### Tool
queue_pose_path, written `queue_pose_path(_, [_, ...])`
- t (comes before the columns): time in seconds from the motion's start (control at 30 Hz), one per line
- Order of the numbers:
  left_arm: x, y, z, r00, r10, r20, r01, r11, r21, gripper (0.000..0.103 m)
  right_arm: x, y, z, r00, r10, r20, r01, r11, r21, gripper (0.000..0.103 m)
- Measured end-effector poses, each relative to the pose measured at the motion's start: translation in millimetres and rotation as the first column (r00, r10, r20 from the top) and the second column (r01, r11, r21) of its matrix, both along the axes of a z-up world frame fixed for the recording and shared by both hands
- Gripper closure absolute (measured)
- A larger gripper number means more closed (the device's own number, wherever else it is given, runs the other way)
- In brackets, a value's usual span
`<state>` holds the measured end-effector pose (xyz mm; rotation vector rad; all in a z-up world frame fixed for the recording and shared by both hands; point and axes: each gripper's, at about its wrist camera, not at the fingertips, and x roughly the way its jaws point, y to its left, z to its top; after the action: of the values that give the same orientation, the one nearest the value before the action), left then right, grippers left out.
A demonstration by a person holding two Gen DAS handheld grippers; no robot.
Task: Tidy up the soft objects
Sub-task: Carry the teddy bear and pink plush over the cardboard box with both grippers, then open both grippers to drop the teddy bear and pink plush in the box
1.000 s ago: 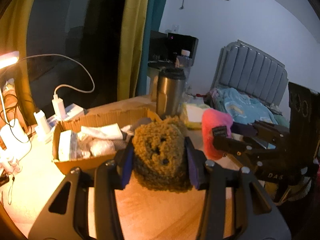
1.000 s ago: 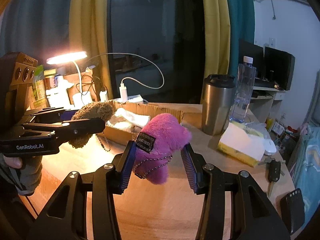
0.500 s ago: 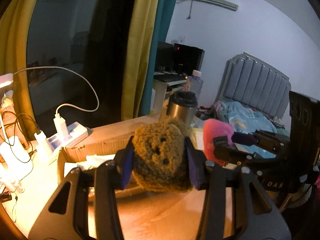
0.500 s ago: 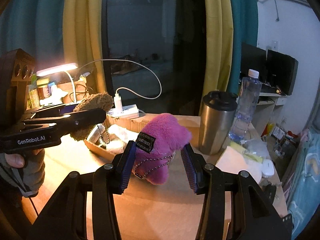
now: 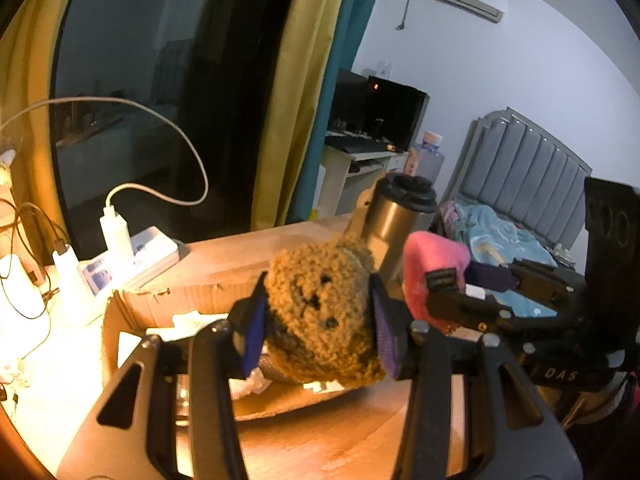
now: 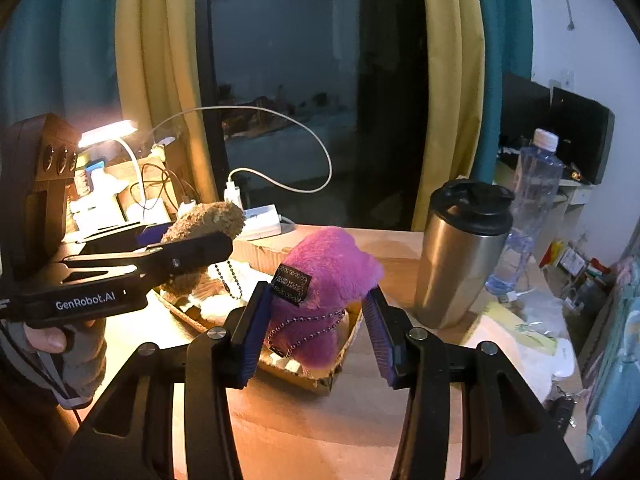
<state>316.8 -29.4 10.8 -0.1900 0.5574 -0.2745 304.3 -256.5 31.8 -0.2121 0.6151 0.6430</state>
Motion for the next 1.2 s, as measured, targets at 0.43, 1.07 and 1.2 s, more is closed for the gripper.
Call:
queue_pose_path(0.43, [23, 3, -39, 0.996, 0.009, -0.088, -0.008, 1.0, 0.01, 0.056, 25, 17, -35, 0.995, 0.035, -0.096, -0.033, 0.999, 0.013, 0.054])
queue_pose_path(1.07, [50, 5, -87, 0.964, -0.004, -0.264, 0.002, 1.0, -0.006, 0.052, 48, 30, -77, 0.973, 0.052, -0.226, -0.057, 0.998, -0.016, 0.053])
queue_pose_path(1.2, [50, 1, -87, 0.962, -0.002, -0.275, 0.001, 1.0, -0.006, 0.051, 46, 31, -74, 0.973, 0.042, -0.229, -0.05, 0.998, -0.031, 0.053])
